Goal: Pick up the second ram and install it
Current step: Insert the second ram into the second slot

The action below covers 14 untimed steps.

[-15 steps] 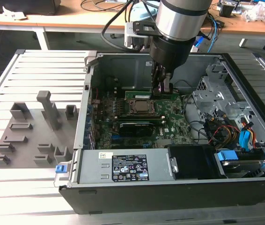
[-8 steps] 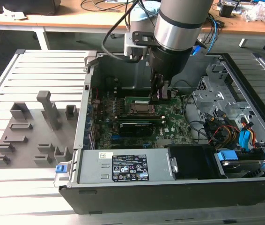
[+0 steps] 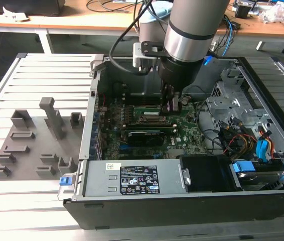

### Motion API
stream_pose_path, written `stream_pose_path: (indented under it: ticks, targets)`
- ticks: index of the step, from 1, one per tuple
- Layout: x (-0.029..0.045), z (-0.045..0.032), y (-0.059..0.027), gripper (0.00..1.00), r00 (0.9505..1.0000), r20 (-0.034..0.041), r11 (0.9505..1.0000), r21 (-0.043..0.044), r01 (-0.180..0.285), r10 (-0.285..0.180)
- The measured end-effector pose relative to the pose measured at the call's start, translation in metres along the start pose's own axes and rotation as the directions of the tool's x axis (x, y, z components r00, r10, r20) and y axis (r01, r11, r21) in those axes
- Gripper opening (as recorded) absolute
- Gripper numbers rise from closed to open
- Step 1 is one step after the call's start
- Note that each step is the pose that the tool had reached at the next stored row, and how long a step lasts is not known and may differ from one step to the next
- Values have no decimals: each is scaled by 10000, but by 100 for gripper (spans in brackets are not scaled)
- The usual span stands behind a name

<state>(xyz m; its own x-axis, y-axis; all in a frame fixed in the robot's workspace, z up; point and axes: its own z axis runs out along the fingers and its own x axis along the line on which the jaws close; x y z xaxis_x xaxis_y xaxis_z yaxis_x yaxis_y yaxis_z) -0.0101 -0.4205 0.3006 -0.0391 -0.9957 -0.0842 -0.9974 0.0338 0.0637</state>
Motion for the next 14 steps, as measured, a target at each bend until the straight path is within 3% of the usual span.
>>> stream_pose_path:
  ticks: [14]
  targets:
    - [21, 251, -16, 14, 10000, 1, 10000, 0, 0, 0]
